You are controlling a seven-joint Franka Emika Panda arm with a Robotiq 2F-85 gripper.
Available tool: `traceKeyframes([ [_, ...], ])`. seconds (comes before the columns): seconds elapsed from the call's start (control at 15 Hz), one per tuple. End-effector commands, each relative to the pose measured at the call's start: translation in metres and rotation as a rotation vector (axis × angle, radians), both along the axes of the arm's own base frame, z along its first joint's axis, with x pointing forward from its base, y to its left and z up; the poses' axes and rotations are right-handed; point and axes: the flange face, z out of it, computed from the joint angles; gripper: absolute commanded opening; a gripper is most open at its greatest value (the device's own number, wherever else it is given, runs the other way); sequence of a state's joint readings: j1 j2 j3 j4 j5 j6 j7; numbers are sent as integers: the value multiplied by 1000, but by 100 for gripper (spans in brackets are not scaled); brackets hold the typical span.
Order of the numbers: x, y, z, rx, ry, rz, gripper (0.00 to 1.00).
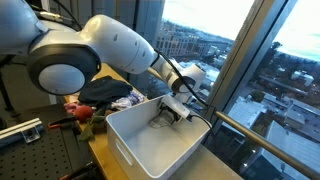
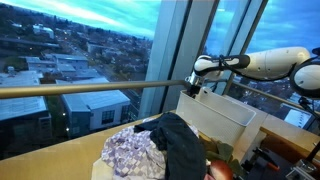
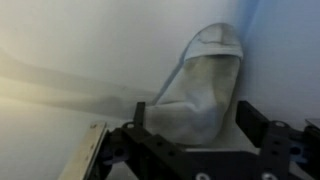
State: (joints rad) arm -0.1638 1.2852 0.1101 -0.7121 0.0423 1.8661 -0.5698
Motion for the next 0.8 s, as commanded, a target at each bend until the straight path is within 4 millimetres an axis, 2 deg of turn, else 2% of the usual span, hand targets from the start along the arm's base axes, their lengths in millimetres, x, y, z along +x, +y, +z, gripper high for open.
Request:
traceKeyframes([
  [0.0, -2, -16, -19, 16, -5, 7, 100],
  [0.27, -12, -41, -53, 34, 20, -14, 100],
  [0.53, -11, -49, -54, 41, -3, -16, 100],
  [0.73, -11, -46, -53, 63, -4, 4, 100],
])
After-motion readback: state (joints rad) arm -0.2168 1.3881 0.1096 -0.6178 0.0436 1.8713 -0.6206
